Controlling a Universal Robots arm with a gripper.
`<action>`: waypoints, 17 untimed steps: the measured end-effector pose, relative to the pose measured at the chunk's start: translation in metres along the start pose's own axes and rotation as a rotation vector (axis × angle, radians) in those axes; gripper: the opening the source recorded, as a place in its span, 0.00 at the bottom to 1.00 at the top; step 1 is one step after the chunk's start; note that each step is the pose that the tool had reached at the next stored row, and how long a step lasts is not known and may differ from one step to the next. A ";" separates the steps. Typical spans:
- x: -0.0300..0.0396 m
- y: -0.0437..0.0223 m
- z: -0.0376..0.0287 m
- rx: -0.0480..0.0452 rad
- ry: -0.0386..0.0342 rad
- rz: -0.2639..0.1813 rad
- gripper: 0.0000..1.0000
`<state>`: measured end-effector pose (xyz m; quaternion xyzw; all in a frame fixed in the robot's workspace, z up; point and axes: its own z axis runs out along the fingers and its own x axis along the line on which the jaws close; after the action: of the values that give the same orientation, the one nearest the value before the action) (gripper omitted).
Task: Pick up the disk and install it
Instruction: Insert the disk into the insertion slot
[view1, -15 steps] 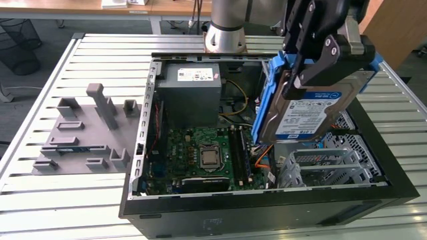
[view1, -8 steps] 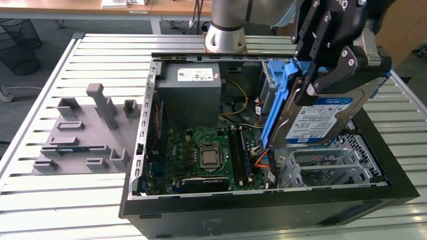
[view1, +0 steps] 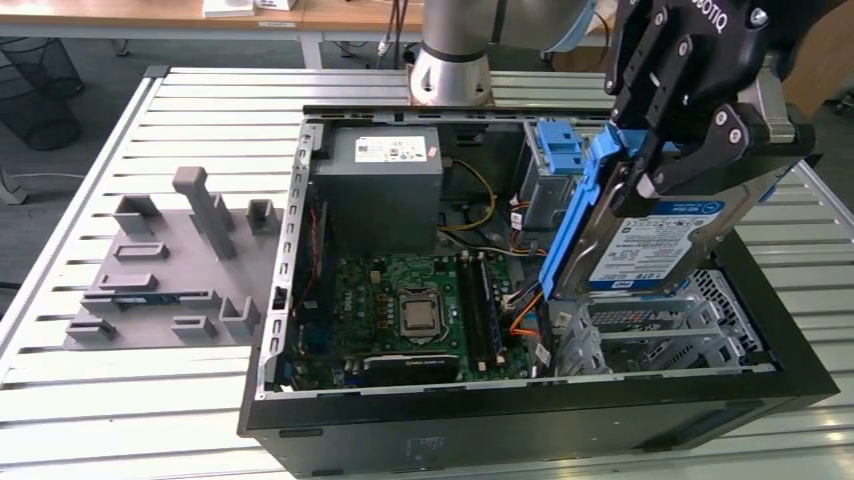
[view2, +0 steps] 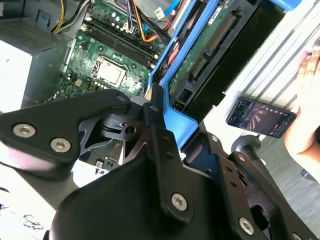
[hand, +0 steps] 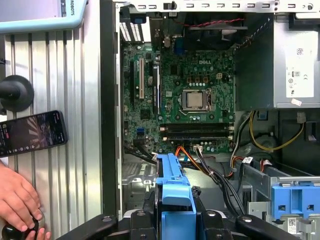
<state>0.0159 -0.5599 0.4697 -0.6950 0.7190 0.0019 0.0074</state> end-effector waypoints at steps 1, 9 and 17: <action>0.0000 0.0000 0.0000 0.0000 -0.0001 0.000 0.37; 0.0047 -0.0009 0.0006 0.0000 -0.0001 0.000 0.37; 0.0055 -0.0267 0.0054 0.0000 0.0001 0.000 0.37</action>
<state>0.0425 -0.5662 0.4644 -0.6950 0.7189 0.0019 0.0074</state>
